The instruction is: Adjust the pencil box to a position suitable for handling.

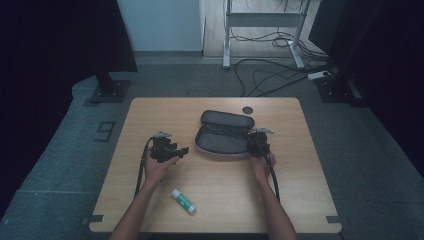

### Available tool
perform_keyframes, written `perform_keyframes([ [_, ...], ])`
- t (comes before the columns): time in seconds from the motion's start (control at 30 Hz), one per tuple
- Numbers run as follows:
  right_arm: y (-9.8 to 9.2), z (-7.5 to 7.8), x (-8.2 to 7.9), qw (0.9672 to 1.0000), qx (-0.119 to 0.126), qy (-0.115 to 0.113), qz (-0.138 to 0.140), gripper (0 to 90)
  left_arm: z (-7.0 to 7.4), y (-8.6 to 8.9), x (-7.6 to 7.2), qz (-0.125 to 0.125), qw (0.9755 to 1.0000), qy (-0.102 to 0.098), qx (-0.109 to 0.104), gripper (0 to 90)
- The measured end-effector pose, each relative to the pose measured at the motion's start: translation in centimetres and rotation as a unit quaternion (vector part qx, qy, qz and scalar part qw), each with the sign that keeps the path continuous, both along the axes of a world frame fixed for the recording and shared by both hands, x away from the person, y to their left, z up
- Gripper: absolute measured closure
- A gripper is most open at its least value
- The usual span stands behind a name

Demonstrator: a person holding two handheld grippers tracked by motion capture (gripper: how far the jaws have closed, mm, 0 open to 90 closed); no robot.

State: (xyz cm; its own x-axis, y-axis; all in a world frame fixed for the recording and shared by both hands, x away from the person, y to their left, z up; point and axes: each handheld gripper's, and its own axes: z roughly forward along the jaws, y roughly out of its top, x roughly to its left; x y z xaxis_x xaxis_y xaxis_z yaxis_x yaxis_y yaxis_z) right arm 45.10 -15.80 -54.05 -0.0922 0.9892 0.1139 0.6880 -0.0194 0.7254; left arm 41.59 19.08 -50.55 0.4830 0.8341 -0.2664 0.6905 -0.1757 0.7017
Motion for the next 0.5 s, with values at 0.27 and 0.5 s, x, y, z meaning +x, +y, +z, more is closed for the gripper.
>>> perform_keyframes([
  [0.27,-0.2,0.2,-0.1,0.9999,0.016,-0.001,0.001,86.6,0.0,-1.4,0.6,-0.006,1.0000,0.005,-0.001,38.3],
  [0.5,-0.2,0.4,-0.2,0.9998,0.019,-0.002,0.002,86.6,0.0,-3.3,2.2,-0.006,0.9999,0.003,0.008,38.1],
])
